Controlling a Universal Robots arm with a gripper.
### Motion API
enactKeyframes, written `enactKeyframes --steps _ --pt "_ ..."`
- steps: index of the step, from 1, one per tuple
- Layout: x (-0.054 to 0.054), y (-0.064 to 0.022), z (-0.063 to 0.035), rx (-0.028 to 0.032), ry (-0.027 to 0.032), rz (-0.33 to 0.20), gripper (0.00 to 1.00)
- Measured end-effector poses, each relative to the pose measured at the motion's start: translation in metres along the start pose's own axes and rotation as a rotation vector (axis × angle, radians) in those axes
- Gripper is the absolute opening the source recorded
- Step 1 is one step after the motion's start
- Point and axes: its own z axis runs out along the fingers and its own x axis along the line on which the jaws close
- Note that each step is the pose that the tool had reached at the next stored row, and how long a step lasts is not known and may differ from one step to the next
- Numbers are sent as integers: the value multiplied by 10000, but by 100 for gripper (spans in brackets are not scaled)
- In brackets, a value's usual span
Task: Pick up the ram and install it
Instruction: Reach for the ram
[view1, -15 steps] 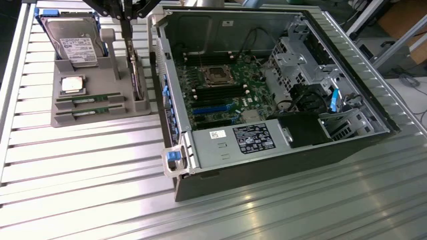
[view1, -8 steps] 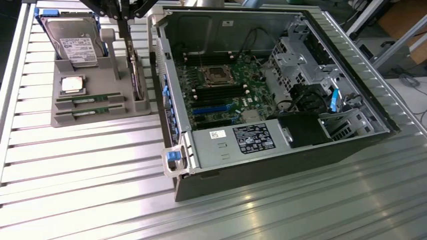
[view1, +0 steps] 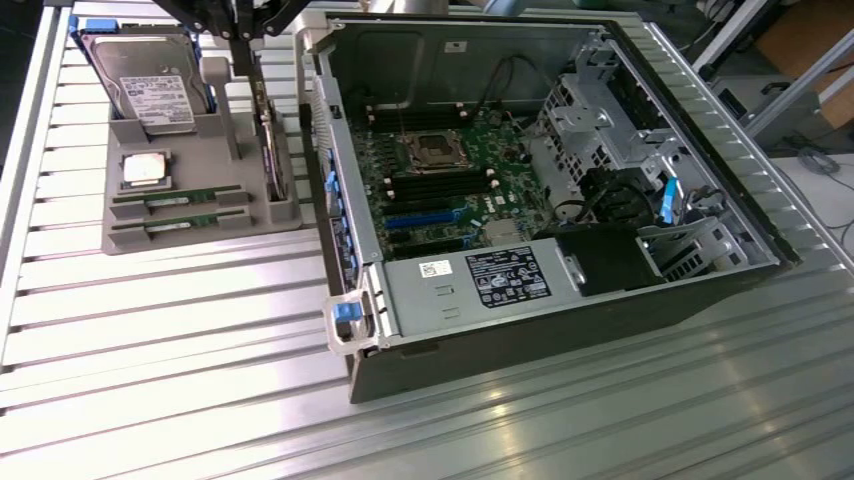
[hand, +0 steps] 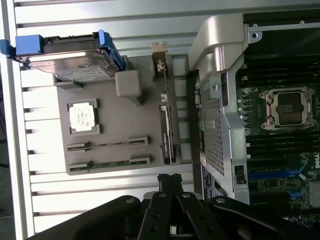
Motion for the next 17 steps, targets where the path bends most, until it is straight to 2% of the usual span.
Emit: enactKeyframes --steps 17 --pt "94 -7 -2 0 0 0 11"
